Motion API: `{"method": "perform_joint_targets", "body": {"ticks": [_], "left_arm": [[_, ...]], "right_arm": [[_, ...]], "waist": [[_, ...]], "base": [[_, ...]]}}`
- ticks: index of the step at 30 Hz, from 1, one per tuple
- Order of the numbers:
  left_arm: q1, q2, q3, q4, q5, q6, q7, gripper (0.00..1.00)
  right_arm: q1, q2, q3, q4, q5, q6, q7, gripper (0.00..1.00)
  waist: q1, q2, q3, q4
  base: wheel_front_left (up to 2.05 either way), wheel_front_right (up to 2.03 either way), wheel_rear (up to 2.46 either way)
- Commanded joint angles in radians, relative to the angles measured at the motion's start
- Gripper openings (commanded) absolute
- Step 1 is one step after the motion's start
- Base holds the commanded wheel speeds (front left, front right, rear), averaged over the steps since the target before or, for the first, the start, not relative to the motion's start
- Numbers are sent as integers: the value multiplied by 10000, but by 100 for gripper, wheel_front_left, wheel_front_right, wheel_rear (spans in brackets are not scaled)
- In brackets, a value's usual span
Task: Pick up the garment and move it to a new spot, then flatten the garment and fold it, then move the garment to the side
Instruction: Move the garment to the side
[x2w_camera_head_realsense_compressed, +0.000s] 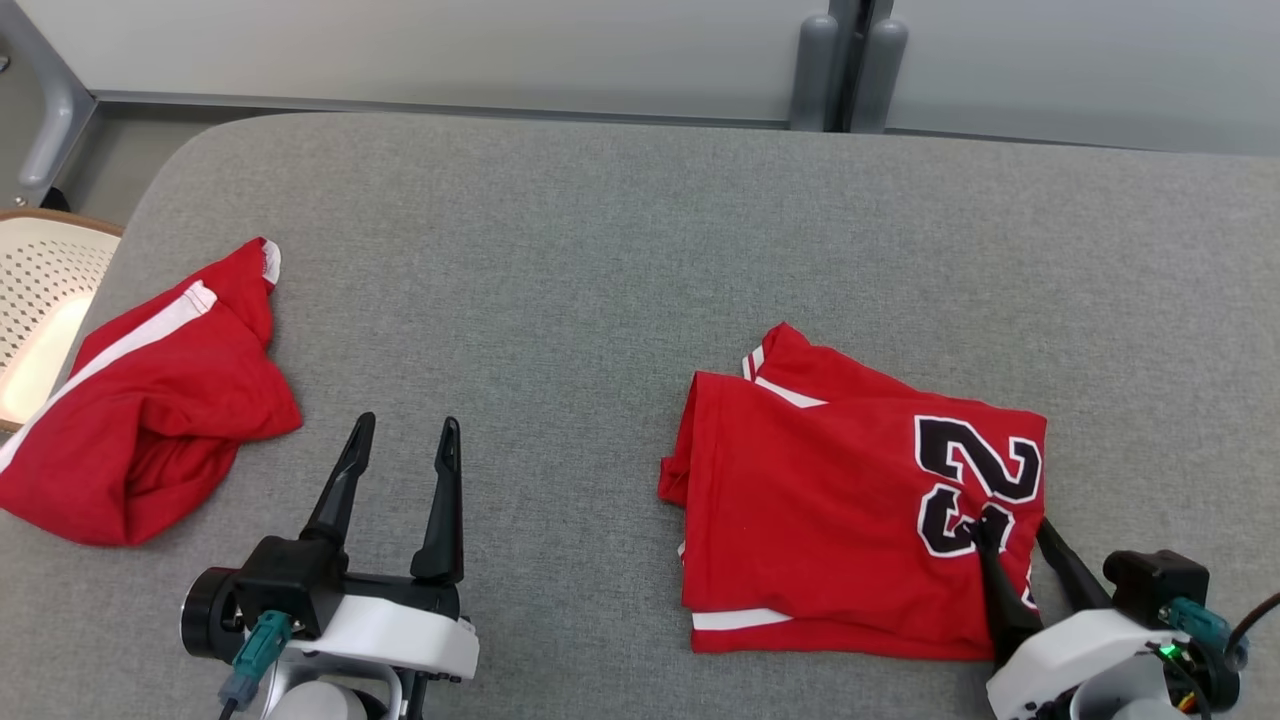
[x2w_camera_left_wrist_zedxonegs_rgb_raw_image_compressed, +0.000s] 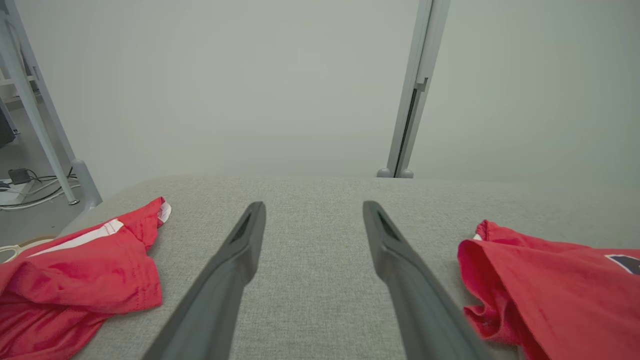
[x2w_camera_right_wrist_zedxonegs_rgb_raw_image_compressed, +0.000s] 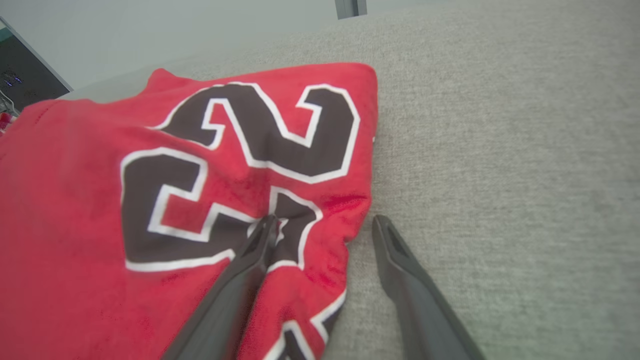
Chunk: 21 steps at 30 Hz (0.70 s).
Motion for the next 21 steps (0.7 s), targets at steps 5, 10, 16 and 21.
{"method": "perform_joint_targets", "body": {"ticks": [5, 10, 16, 21], "left_arm": [[-217, -7, 143, -37, 30, 46, -49, 100], [-82, 9, 416, -329, 120, 99, -54, 100], [-148, 68, 612, -611, 185, 7, -43, 100], [-323, 266, 663, -813, 412, -15, -44, 100]], "right_arm": [[-215, -155, 707, 629, 367, 20, 32, 0], [-811, -553, 1578, 426, 257, 8, -251, 0], [-1560, -1004, 2637, 37, 306, 8, -349, 0], [-2367, -1511, 3149, 204, 552, 8, -481, 0]], "waist": [[0, 0, 227, -220], [0, 0, 361, -1132], [0, 0, 574, -2640], [0, 0, 822, -3961]], "base": [[0, 0, 0], [0, 0, 0], [0, 0, 0], [0, 0, 0]]}}
